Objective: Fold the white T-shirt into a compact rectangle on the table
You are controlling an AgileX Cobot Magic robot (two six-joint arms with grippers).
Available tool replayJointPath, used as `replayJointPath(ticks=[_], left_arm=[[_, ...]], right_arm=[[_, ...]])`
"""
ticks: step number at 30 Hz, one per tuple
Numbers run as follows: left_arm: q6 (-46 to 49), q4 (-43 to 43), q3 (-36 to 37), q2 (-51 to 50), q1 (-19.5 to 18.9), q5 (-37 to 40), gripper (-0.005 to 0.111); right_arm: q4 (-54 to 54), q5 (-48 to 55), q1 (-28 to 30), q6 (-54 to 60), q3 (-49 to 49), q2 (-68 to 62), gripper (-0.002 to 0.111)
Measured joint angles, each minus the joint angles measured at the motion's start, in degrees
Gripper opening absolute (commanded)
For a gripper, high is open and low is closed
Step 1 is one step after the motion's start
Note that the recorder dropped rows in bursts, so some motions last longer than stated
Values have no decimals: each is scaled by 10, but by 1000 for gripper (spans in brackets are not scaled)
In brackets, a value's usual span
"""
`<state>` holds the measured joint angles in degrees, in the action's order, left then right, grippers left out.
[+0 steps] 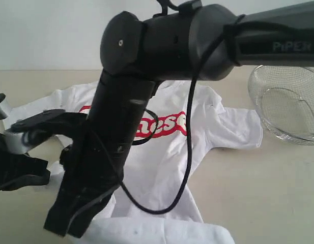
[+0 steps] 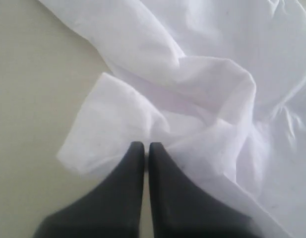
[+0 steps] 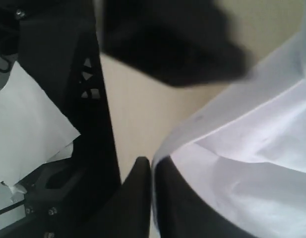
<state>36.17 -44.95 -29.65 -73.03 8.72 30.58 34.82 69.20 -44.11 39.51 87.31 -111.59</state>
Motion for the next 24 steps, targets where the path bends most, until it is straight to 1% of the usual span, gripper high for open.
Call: replayJointPath(ticks=[6,11,14,16,18,20,21,24], left_arm=[[0,0,0,0,0,0,4],[0,0,0,0,0,0,4],[0,0,0,0,0,4,4],[0,-2,0,0,0,4,4],[0,-6,0,0,0,6,4],[0,-13,0,0,0,8,4],[0,-14,0,0,0,9,4],[0,-15,0,0,0,15,4]], right_arm=[[-24,0,-85,-59,-1,19,0],[-31,0,-159,-78,-41,19,0],[-31,4,-188,-81,-67,19,0],[-31,7,-195,-83,-75,19,2],[-31,8,-197,-83,-77,19,10],[-31,8,-197,-83,-78,19,22],[-32,8,-197,-85,-79,19,31],[-44,7,-198,-93,-79,19,48]])
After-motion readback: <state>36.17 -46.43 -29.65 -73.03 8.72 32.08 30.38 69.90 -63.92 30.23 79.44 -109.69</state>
